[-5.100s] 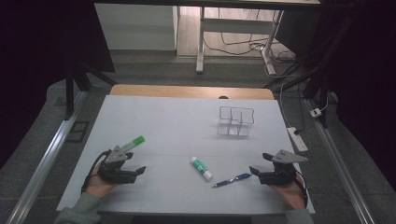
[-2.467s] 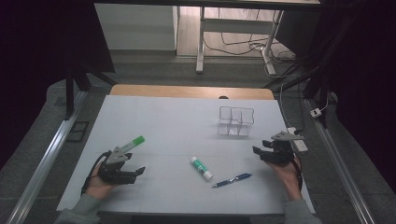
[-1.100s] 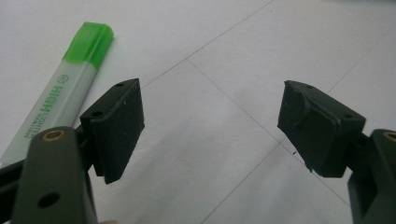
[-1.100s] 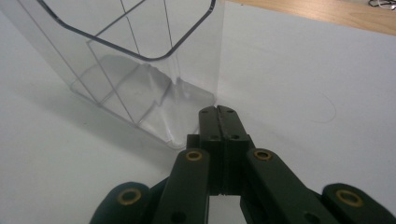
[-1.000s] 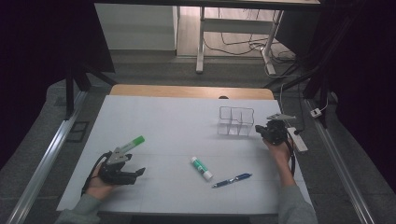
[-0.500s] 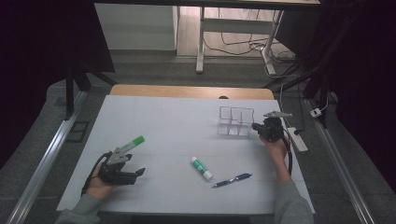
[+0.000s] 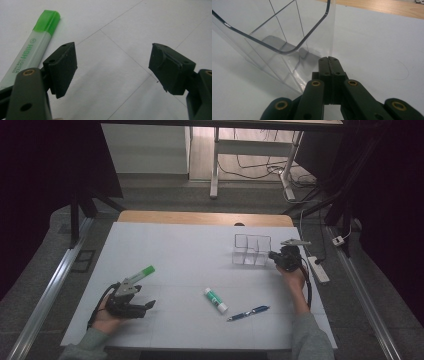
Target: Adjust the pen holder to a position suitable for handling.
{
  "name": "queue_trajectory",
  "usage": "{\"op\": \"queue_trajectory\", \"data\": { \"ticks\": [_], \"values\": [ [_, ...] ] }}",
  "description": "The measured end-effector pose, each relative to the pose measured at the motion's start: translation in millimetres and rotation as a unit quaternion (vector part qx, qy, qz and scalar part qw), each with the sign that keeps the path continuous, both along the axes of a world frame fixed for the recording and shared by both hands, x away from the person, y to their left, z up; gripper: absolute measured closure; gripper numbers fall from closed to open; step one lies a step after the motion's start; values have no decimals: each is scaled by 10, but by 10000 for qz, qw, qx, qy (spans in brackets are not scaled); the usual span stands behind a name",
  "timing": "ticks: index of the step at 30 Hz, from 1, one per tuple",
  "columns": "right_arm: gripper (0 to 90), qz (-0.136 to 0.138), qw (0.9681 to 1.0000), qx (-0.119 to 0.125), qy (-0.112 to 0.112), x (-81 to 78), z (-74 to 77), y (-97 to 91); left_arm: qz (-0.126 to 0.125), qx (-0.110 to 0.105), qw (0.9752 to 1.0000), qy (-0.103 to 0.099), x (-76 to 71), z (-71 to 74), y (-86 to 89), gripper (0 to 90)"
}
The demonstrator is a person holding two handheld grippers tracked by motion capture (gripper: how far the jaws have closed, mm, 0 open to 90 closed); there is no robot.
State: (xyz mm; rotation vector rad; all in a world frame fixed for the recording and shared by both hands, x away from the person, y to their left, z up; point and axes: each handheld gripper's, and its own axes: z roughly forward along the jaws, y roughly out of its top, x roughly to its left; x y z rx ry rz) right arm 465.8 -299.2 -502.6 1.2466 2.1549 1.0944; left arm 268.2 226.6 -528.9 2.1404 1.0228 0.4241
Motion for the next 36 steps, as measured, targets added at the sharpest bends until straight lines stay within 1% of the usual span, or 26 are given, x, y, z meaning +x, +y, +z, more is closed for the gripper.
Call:
{"op": "queue_trajectory", "data": {
  "ticks": [3, 7, 8, 12, 13, 14, 16, 20, 24, 28, 33, 36],
  "values": [
    [889, 26, 10000, -41, -20, 0, -1, 34, -5, 1, 10000, 0, -1, 0, 1, 221],
    [889, 21, 10000, -33, -58, 6, -7, 83, -26, -22, 10000, 3, -3, 4, 0, 221],
    [889, 27, 10000, -83, -36, 6, -1, 92, -28, -26, 10000, 3, -4, 4, 0, 221],
    [889, 47, 9999, -75, -48, 15, -3, 146, -32, -19, 10000, 3, -3, 4, 1, 221],
    [890, 53, 9999, -106, -43, 18, -1, 157, -31, -17, 10000, 1, -2, 4, 2, 221],
    [889, 58, 9999, -79, -64, 21, -5, 173, -30, -12, 10000, -3, -2, 5, 4, 221],
    [889, 71, 9999, -115, -65, 24, -4, 197, -31, -23, 10000, -4, -3, 5, 6, 221],
    [889, 88, 9999, -79, -60, 31, -10, 246, -20, -27, 10000, -4, -1, 4, 9, 221],
    [889, 137, 9998, -114, -64, 36, -11, 289, -19, -26, 10000, -2, -2, 4, 11, 221],
    [889, 119, 9999, -51, -69, 39, -20, 325, -21, -26, 10000, -9, -2, 6, 13, 221],
    [889, 169, 9998, -38, -71, 43, -25, 392, -17, -24, 10000, -11, -1, 5, 15, 221],
    [889, 212, 9997, -70, -67, 48, -25, 440, -17, -25, 10000, -8, -1, 4, 14, 221]
  ]
}}
